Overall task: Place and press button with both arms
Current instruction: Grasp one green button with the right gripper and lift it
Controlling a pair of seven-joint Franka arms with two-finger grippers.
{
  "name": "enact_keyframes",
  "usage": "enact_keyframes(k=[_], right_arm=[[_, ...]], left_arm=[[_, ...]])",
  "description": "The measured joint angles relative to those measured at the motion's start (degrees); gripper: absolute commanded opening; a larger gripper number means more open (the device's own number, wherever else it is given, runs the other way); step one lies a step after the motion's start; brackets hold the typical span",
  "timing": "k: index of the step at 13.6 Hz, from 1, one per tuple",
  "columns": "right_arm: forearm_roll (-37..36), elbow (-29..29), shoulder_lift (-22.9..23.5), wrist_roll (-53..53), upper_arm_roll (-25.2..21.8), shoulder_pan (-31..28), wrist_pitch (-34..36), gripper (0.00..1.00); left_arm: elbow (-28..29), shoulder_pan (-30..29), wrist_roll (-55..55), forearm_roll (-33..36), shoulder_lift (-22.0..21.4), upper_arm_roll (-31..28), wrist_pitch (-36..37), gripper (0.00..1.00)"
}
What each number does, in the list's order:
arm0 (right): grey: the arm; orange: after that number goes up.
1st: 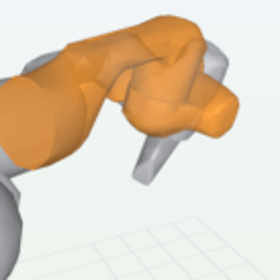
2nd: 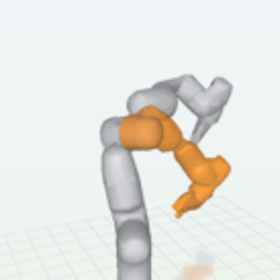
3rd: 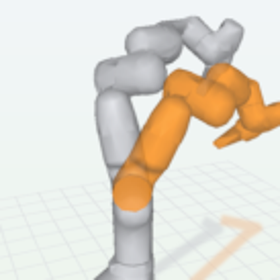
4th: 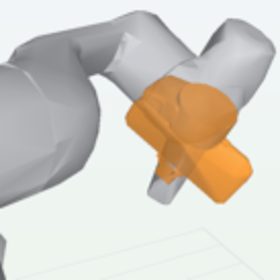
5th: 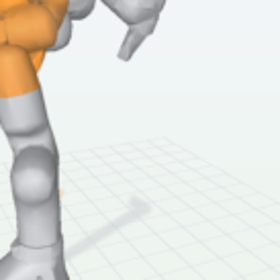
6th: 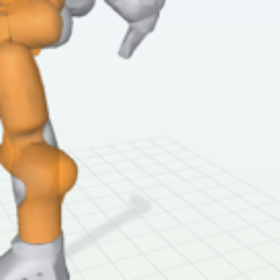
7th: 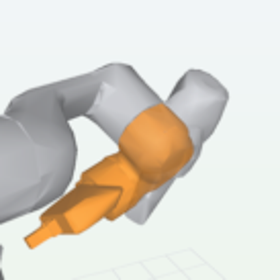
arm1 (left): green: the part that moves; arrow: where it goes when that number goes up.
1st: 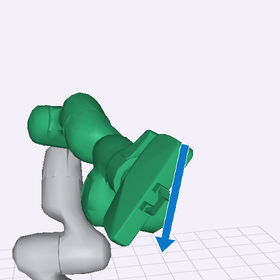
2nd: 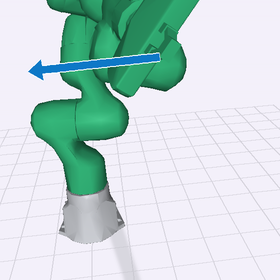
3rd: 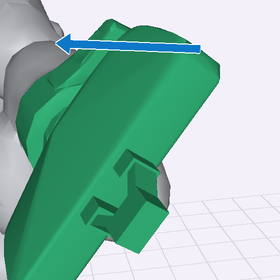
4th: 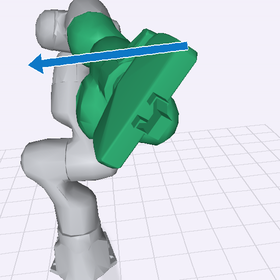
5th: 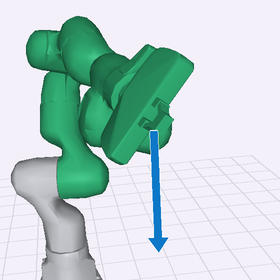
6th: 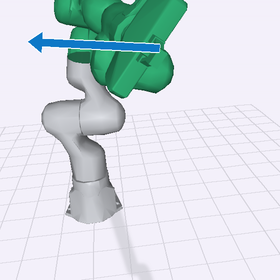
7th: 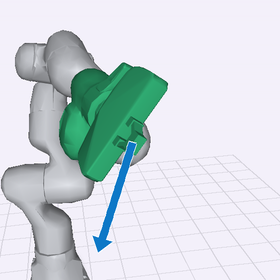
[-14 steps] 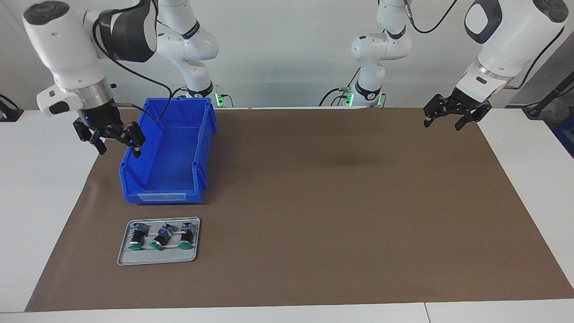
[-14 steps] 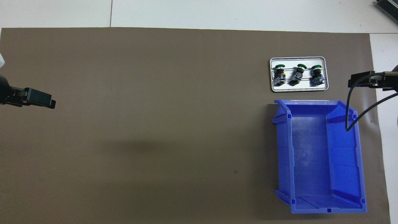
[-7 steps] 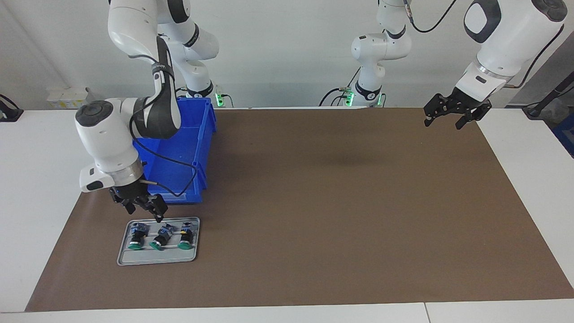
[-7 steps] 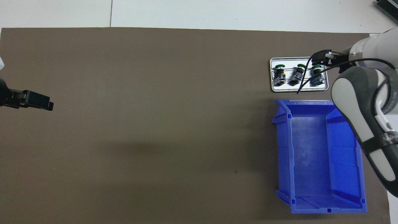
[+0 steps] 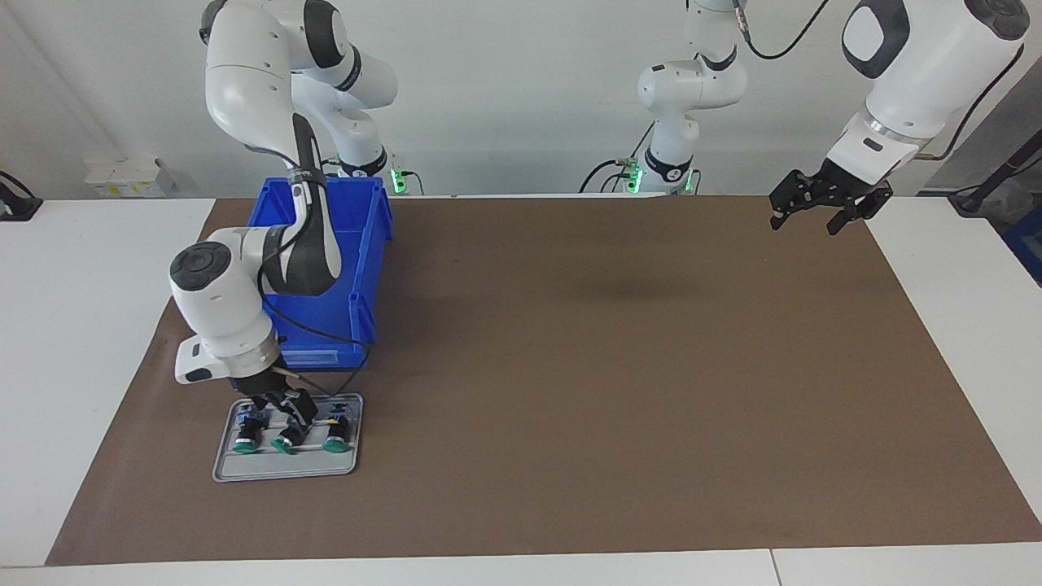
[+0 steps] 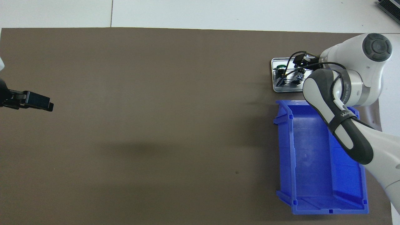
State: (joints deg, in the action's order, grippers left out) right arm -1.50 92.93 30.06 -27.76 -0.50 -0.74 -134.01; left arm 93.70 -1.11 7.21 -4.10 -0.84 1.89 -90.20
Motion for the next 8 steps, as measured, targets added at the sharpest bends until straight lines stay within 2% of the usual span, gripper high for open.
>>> enact_keyframes(k=[5, 8], right_arm=[[0.4, 0.0, 1.8, -0.1, 0.0, -0.2, -0.8, 0.99], [1.0, 0.2, 2.2, -0.1, 0.0, -0.1, -0.8, 0.91]], left_arm=[[0.0, 0.0, 0.0, 0.0, 0.0, 0.0, 0.0, 1.00], [0.0, 0.0, 0.0, 0.0, 0.0, 0.0, 0.0, 1.00]])
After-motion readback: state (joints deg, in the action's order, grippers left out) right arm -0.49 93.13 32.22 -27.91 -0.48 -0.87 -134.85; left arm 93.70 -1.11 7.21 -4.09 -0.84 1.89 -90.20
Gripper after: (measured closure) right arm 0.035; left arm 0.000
